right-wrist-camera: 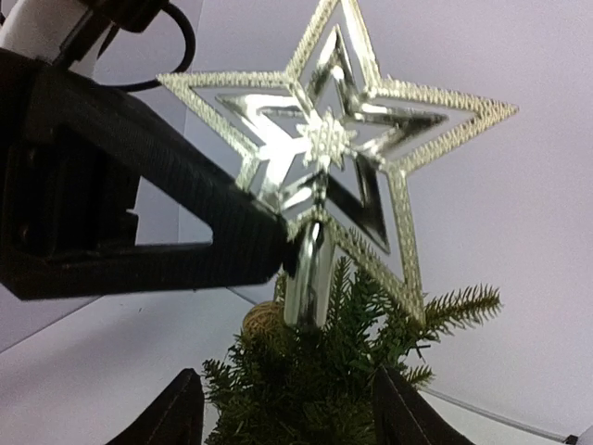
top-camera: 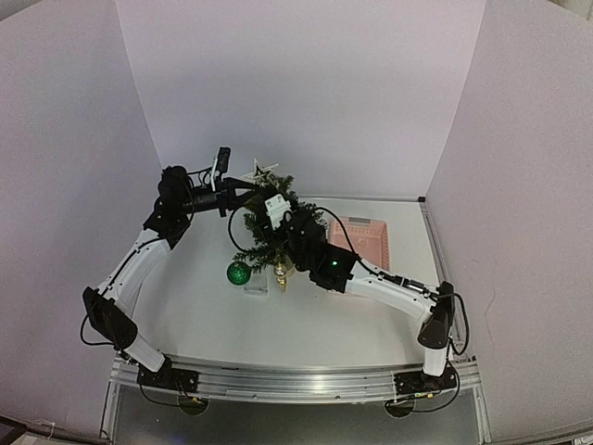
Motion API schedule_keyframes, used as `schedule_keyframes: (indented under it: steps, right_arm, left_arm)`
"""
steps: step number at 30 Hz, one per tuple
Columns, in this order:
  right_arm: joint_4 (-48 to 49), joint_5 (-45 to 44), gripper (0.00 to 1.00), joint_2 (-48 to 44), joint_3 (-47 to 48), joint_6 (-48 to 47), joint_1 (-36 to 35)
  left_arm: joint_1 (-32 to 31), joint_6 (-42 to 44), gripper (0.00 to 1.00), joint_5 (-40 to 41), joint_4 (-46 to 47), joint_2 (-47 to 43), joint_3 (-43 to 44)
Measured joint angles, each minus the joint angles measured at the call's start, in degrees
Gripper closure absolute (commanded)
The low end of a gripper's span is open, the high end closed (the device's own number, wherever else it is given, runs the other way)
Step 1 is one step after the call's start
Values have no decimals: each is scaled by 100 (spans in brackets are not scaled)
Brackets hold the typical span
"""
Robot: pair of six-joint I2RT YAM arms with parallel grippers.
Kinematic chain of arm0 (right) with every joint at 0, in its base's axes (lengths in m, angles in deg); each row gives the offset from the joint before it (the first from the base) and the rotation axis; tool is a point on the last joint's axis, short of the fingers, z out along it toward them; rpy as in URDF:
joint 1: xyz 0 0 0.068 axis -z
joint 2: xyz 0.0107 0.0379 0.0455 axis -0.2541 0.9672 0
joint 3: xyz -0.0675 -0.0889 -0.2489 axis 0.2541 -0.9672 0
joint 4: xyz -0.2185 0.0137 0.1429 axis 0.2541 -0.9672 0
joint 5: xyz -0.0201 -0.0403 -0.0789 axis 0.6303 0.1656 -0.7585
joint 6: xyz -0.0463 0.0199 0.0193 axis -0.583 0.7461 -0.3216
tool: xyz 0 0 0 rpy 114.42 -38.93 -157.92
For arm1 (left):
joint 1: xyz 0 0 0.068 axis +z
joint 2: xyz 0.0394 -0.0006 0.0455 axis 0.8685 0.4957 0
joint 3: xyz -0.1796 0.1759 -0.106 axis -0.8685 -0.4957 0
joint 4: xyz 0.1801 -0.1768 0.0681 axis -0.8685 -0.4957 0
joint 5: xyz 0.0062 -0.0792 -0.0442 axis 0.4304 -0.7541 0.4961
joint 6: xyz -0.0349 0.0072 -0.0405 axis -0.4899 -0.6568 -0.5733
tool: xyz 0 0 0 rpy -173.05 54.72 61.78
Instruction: Decorate the small christmas tree
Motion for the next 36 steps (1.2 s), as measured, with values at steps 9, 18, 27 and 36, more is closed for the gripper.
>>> schedule_keyframes:
  steps: [9, 18, 27, 36]
  right_arm:
    - [-1037, 1041, 26, -1221, -535, 475, 331]
    - [-2084, 1890, 25, -2476, -930, 2173, 1995]
    - [-2625, 1997, 25, -2450, -1339, 2672, 2114]
    - [-2628, 2083, 25, -2447, -1358, 2754, 2157]
  left_arm:
    - [20, 1730, 100, 156, -1288, 449, 1012]
    - [-113, 2893, 100, 264, -2240, 934, 1651]
    - [-172, 3144, 100, 403, -2530, 1199, 1998]
    - [-172, 3047, 100, 393, -2213, 1241, 2015]
